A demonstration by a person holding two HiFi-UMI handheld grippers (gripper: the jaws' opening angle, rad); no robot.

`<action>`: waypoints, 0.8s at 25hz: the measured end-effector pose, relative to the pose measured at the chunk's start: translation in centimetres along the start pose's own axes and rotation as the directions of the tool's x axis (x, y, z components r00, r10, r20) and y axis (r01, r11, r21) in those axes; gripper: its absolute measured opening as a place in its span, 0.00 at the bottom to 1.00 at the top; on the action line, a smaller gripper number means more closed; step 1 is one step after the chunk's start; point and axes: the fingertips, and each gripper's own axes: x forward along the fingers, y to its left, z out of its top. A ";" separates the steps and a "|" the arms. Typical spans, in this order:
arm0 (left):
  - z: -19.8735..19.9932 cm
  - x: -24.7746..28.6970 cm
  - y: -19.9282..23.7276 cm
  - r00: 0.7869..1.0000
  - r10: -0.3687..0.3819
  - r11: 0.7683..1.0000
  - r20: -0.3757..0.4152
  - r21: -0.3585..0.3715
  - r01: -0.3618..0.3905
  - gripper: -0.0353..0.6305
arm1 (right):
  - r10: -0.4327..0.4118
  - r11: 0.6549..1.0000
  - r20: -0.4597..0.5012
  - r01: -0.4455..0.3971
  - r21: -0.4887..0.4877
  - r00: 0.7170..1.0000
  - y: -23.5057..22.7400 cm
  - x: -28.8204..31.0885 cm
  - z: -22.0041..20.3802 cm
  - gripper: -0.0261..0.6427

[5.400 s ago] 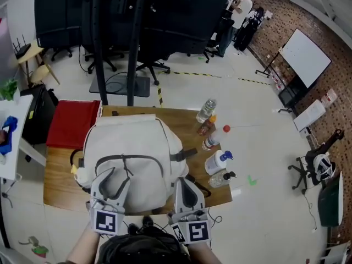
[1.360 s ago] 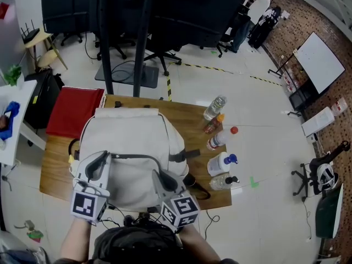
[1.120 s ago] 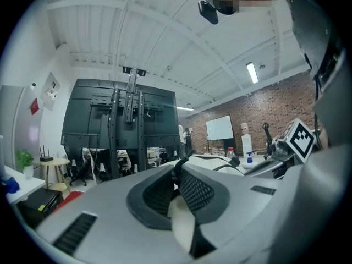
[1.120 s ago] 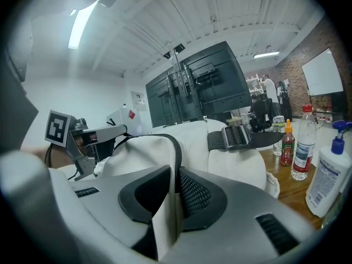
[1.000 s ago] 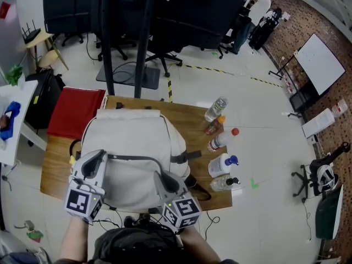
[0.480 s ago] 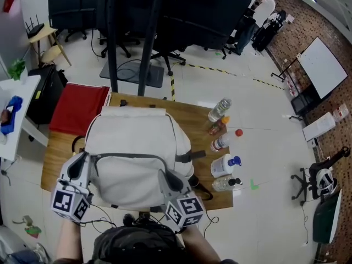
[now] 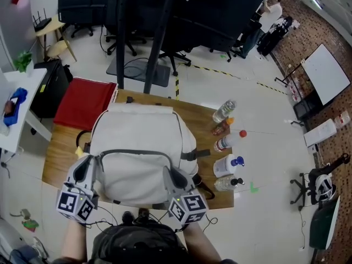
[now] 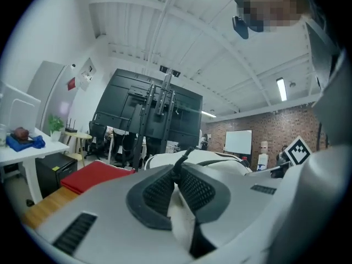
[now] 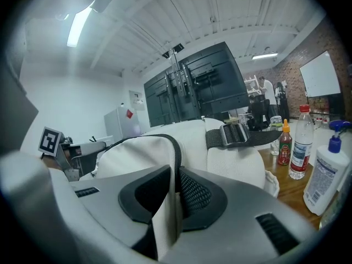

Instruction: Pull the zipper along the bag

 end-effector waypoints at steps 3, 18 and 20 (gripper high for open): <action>1.6 -0.4 -0.4 1.000 -0.011 1.000 0.028 -0.029 0.012 0.12 | 0.001 1.000 0.003 -0.001 -0.002 1.000 0.1 0.0 0.0 0.15; -1.3 -3.1 0.2 1.000 -0.012 0.992 -0.014 -0.124 0.010 0.12 | -0.009 1.000 0.012 0.009 -0.005 1.000 0.0 -0.1 -0.2 0.15; -1.3 -3.3 0.0 1.000 -0.008 0.990 0.004 -0.143 0.008 0.12 | -0.010 1.000 0.013 0.010 -0.004 1.000 0.0 -0.2 -0.2 0.15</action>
